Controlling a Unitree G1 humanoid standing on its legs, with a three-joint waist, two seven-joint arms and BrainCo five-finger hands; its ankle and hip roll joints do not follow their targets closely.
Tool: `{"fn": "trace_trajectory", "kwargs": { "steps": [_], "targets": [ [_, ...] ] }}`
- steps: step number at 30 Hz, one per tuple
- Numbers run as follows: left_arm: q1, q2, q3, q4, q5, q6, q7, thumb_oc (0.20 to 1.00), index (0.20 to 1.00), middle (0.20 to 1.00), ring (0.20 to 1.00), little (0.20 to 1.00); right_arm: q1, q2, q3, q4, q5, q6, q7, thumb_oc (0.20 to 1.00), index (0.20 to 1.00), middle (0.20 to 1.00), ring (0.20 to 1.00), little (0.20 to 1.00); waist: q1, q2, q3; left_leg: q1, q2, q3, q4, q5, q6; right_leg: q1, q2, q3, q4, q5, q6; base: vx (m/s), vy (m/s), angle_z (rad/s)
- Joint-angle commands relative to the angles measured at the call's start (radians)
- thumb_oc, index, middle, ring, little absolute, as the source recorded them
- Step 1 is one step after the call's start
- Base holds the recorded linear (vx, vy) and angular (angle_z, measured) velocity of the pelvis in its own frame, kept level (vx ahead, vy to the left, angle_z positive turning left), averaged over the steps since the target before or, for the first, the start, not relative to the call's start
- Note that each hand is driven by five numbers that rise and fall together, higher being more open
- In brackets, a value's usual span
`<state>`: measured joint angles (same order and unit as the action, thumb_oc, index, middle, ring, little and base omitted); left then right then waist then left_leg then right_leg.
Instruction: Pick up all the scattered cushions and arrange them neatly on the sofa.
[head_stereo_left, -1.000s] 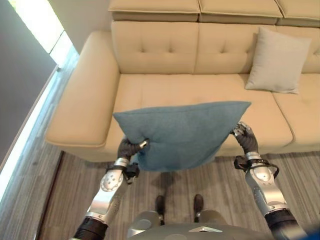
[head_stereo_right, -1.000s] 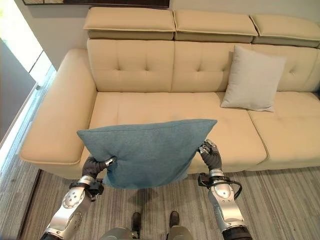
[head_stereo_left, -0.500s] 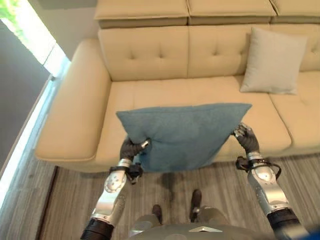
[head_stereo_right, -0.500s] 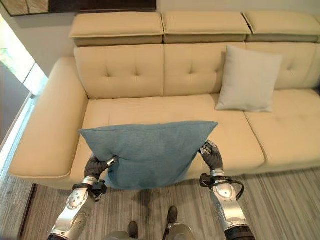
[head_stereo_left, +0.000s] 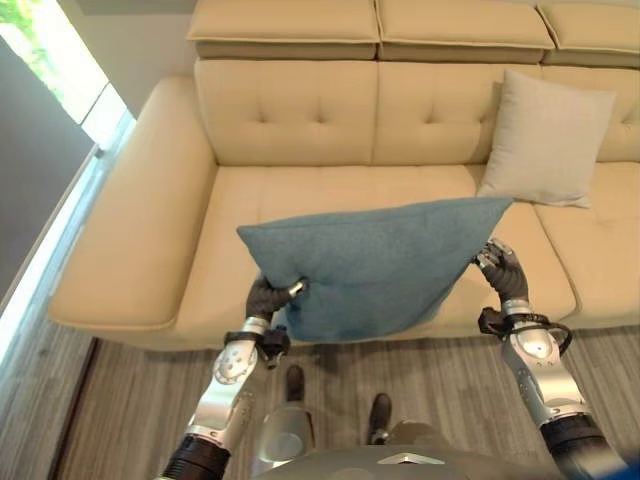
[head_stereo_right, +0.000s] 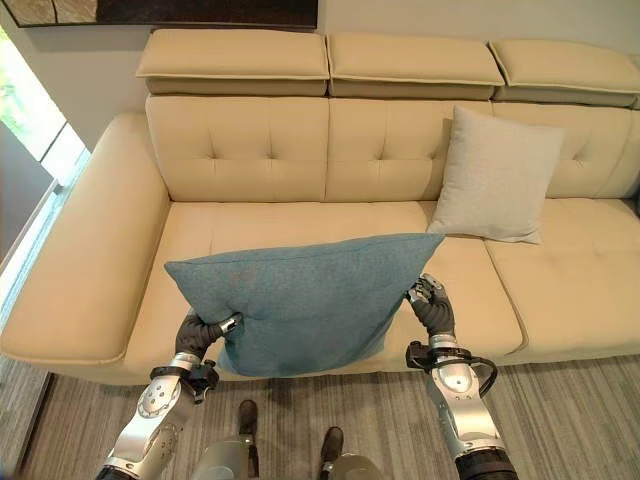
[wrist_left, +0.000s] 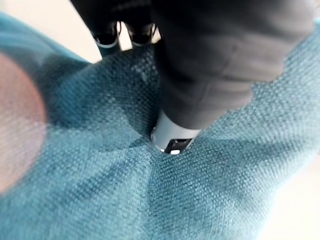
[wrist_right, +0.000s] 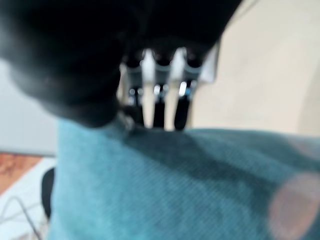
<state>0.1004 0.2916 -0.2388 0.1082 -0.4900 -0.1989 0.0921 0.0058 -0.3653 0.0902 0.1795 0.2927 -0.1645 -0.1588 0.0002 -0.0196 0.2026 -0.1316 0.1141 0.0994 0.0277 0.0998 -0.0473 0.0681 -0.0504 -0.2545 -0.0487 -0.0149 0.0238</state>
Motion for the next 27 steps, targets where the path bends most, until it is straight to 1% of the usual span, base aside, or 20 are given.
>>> {"fn": "trace_trajectory", "kwargs": {
  "steps": [1,4,6,7,8,9,10,11,12,13,14,15,17,18,19,20,22,23,25,27],
  "targets": [
    [-0.055,0.008,-0.005,-0.122,-0.013,-0.078,-0.023,0.200,0.200,0.200,0.200,0.200,-0.051,-0.006,0.011,-0.063,0.005,-0.077,0.022,0.200,0.200,0.200,0.200,0.200,0.020,-0.029,-0.069,-0.016,0.000,-0.016,0.050,-0.078,-0.042,0.036,-0.023,0.031,0.050,-0.120,0.028,0.25,0.194,-0.31],
    [-0.051,0.017,-0.003,-0.126,-0.015,-0.075,-0.027,0.200,0.200,0.200,0.200,0.200,-0.048,0.002,0.011,-0.064,0.000,-0.073,0.027,0.200,0.200,0.200,0.200,0.200,0.023,-0.032,-0.081,-0.005,-0.012,-0.006,0.065,-0.101,-0.032,0.050,-0.045,0.043,0.046,-0.122,0.041,0.15,0.142,0.00],
    [-0.049,0.019,-0.002,-0.129,-0.016,-0.074,-0.027,0.200,0.200,0.200,0.200,0.200,-0.053,0.009,0.016,-0.064,-0.008,-0.071,0.026,0.200,0.200,0.200,0.200,0.200,0.032,-0.034,-0.086,-0.001,-0.026,-0.002,0.088,-0.130,-0.018,0.047,-0.064,0.060,0.061,-0.125,0.051,0.16,0.239,-0.16],
    [-0.047,0.026,0.001,-0.133,-0.013,-0.073,-0.028,0.200,0.200,0.200,0.200,0.200,-0.061,0.019,0.020,-0.067,-0.018,-0.069,0.032,0.200,0.200,0.200,0.200,0.200,0.038,-0.034,-0.091,0.015,-0.048,-0.010,0.092,-0.162,0.006,0.029,-0.086,0.076,0.114,-0.125,0.065,0.13,0.222,-0.19],
    [-0.047,0.026,0.001,-0.133,-0.013,-0.073,-0.028,0.200,0.200,0.200,0.200,0.200,-0.061,0.020,0.020,-0.067,-0.018,-0.069,0.032,0.200,0.200,0.200,0.200,0.200,0.041,-0.035,-0.090,0.016,-0.049,-0.006,0.093,-0.164,0.007,0.026,-0.088,0.080,0.119,-0.128,0.066,0.13,0.294,-0.27],
    [-0.053,0.035,0.003,-0.136,-0.012,-0.074,-0.027,0.200,0.200,0.200,0.200,0.200,-0.075,0.030,0.024,-0.068,-0.030,-0.067,0.036,0.200,0.200,0.200,0.200,0.200,0.037,-0.028,-0.083,0.037,-0.063,-0.003,0.088,-0.181,0.033,-0.027,-0.115,0.091,0.225,-0.098,0.096,0.05,0.157,-0.33],
    [-0.053,0.035,0.003,-0.136,-0.012,-0.074,-0.027,0.200,0.200,0.200,0.200,0.200,-0.075,0.031,0.024,-0.068,-0.031,-0.067,0.036,0.200,0.200,0.200,0.200,0.200,0.039,-0.029,-0.084,0.037,-0.065,0.000,0.088,-0.181,0.034,-0.032,-0.117,0.094,0.231,-0.101,0.098,0.06,0.218,-0.41],
    [-0.057,0.041,0.003,-0.141,-0.013,-0.077,-0.023,0.200,0.200,0.200,0.200,0.200,-0.081,0.036,0.027,-0.071,-0.037,-0.065,0.037,0.200,0.200,0.200,0.200,0.200,0.036,-0.028,-0.072,0.040,-0.073,-0.001,0.089,-0.183,0.047,-0.079,-0.126,0.113,0.311,-0.066,0.116,0.02,0.140,-0.38],
    [-0.065,0.050,0.006,-0.138,-0.006,-0.080,-0.026,0.200,0.200,0.200,0.200,0.200,-0.088,0.050,0.025,-0.070,-0.043,-0.073,0.039,0.200,0.200,0.200,0.200,0.200,0.026,-0.022,-0.061,0.052,-0.075,-0.006,0.078,-0.187,0.059,-0.138,-0.123,0.149,0.381,-0.047,0.130,0.02,0.136,-0.33],
    [-0.065,0.050,0.006,-0.138,-0.006,-0.080,-0.026,0.200,0.200,0.200,0.200,0.200,-0.089,0.050,0.025,-0.070,-0.043,-0.073,0.039,0.200,0.200,0.200,0.200,0.200,0.028,-0.023,-0.062,0.051,-0.076,-0.004,0.078,-0.188,0.059,-0.142,-0.123,0.152,0.385,-0.049,0.130,0.11,0.080,-0.15],
    [-0.071,0.048,0.010,-0.134,-0.006,-0.085,-0.028,0.200,0.200,0.200,0.200,0.200,-0.091,0.054,0.026,-0.072,-0.036,-0.076,0.040,0.200,0.200,0.200,0.200,0.200,0.024,-0.023,-0.067,0.073,-0.086,-0.008,0.062,-0.201,0.061,-0.161,-0.127,0.142,0.313,-0.062,0.116,0.10,0.008,-0.11],
    [-0.070,0.048,0.011,-0.134,-0.006,-0.085,-0.028,0.200,0.200,0.200,0.200,0.200,-0.091,0.054,0.026,-0.072,-0.036,-0.076,0.040,0.200,0.200,0.200,0.200,0.200,0.022,-0.022,-0.067,0.075,-0.085,-0.009,0.060,-0.201,0.061,-0.157,-0.126,0.140,0.310,-0.062,0.115,0.13,-0.007,-0.19],
    [-0.075,0.048,0.010,-0.138,-0.008,-0.088,-0.033,0.200,0.200,0.200,0.200,0.200,-0.098,0.047,0.026,-0.073,-0.033,-0.078,0.038,0.200,0.200,0.200,0.200,0.200,0.015,-0.027,-0.065,0.091,-0.094,-0.014,0.052,-0.214,0.056,-0.187,-0.124,0.131,0.208,-0.039,0.110,0.12,-0.062,-0.13],
    [-0.081,0.044,0.006,-0.136,-0.008,-0.091,-0.028,0.200,0.200,0.200,0.200,0.200,-0.098,0.044,0.026,-0.072,-0.036,-0.079,0.034,0.200,0.200,0.200,0.200,0.200,0.001,-0.028,-0.056,0.105,-0.095,-0.023,0.055,-0.230,0.052,-0.206,-0.111,0.142,0.154,-0.022,0.110,0.18,-0.107,0.03],
    [-0.090,0.042,0.001,-0.131,-0.009,-0.094,-0.037,0.200,0.200,0.200,0.200,0.200,-0.090,0.040,0.019,-0.072,-0.032,-0.077,0.036,0.200,0.200,0.200,0.200,0.200,-0.009,-0.039,-0.060,0.109,-0.104,-0.039,0.060,-0.241,0.046,-0.195,-0.105,0.179,0.105,-0.025,0.109,0.18,-0.149,0.23],
    [-0.098,0.033,-0.006,-0.120,-0.002,-0.094,-0.039,0.200,0.200,0.200,0.200,0.200,-0.088,0.037,0.014,-0.071,-0.033,-0.082,0.033,0.200,0.200,0.200,0.200,0.200,-0.011,-0.049,-0.055,0.105,-0.105,-0.048,0.081,-0.250,0.038,-0.172,-0.103,0.185,0.080,-0.004,0.108,0.12,-0.122,0.42],
    [-0.099,0.033,-0.007,-0.120,-0.002,-0.095,-0.039,0.200,0.200,0.200,0.200,0.200,-0.088,0.037,0.014,-0.070,-0.033,-0.082,0.033,0.200,0.200,0.200,0.200,0.200,-0.011,-0.049,-0.055,0.104,-0.105,-0.049,0.083,-0.251,0.038,-0.171,-0.103,0.184,0.078,-0.003,0.108,0.08,-0.130,0.72],
    [-0.098,0.026,-0.014,-0.116,-0.001,-0.095,-0.044,0.200,0.200,0.200,0.200,0.200,-0.077,0.024,0.009,-0.073,-0.039,-0.083,0.032,0.200,0.200,0.200,0.200,0.200,-0.017,-0.054,-0.063,0.107,-0.085,-0.052,0.093,-0.252,0.017,-0.148,-0.094,0.164,0.063,0.006,0.098,0.15,-0.237,0.66],
    [-0.090,0.018,-0.017,-0.117,-0.001,-0.088,-0.053,0.200,0.200,0.200,0.200,0.200,-0.057,0.012,-0.005,-0.076,-0.034,-0.084,0.033,0.200,0.200,0.200,0.200,0.200,-0.023,-0.057,-0.074,0.118,-0.061,-0.054,0.084,-0.243,-0.003,-0.108,-0.079,0.132,0.038,-0.005,0.083,0.18,-0.247,0.33],
    [-0.091,0.016,-0.019,-0.119,0.001,-0.086,-0.054,0.200,0.200,0.200,0.200,0.200,-0.047,0.009,-0.010,-0.082,-0.030,-0.084,0.034,0.200,0.200,0.200,0.200,0.200,-0.029,-0.055,-0.078,0.125,-0.047,-0.057,0.071,-0.232,-0.014,-0.089,-0.069,0.115,0.025,-0.014,0.076,0.10,-0.128,0.24]
  ]
}}
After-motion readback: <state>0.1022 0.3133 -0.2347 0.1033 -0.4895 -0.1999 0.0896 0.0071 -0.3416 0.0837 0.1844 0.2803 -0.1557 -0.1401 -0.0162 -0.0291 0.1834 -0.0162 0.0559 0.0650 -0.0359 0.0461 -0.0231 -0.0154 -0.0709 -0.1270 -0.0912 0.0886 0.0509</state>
